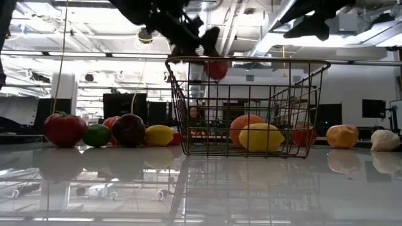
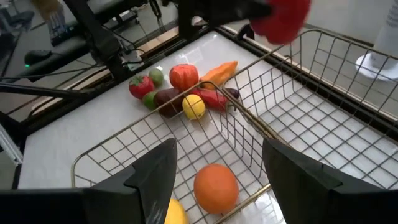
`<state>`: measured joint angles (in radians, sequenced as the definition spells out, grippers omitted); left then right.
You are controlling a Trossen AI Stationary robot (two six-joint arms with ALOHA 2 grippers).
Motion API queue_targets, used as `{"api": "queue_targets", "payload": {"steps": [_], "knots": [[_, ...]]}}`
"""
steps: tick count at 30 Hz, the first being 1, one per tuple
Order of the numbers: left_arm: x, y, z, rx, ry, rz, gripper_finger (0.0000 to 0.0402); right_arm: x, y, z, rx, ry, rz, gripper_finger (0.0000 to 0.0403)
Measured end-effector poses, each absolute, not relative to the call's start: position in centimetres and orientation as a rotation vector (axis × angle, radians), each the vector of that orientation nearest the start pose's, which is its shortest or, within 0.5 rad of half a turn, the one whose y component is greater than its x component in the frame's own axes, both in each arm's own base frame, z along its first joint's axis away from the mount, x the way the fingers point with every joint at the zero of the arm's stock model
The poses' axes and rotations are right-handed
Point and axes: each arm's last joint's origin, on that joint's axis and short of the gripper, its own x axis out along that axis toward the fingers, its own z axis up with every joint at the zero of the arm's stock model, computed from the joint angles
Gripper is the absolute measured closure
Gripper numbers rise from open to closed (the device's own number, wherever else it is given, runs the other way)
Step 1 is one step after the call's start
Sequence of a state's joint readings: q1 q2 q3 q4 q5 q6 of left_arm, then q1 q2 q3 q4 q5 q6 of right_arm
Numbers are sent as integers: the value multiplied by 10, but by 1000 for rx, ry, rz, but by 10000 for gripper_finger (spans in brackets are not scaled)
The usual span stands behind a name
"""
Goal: Sort produce into baskets
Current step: Put the red bell pepper into the top wire basket, then put the orange chili pepper into the top wire basket
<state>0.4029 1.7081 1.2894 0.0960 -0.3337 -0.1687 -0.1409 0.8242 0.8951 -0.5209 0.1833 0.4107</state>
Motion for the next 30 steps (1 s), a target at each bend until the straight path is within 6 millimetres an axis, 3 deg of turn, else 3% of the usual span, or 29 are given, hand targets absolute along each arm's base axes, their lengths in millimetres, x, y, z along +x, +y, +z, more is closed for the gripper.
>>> {"api": "queue_targets", "payload": {"steps": [4, 8, 13, 20, 24, 30], "knots": [[367, 175, 271, -293, 315, 708, 123, 165, -28, 333, 390, 380, -399, 137], [374, 179, 268, -351, 325, 688, 87, 165, -28, 332, 384, 391, -372, 137], [366, 180, 286, -363, 482, 727, 70, 165, -29, 332, 398, 391, -383, 137], [331, 190, 295, -337, 725, 679, 85, 164, -39, 331, 421, 376, -467, 137], [318, 195, 309, -342, 699, 618, 95, 162, -45, 331, 454, 363, -511, 137], [308, 179, 336, -248, 641, 557, 112, 159, -53, 330, 473, 364, -569, 137]]}}
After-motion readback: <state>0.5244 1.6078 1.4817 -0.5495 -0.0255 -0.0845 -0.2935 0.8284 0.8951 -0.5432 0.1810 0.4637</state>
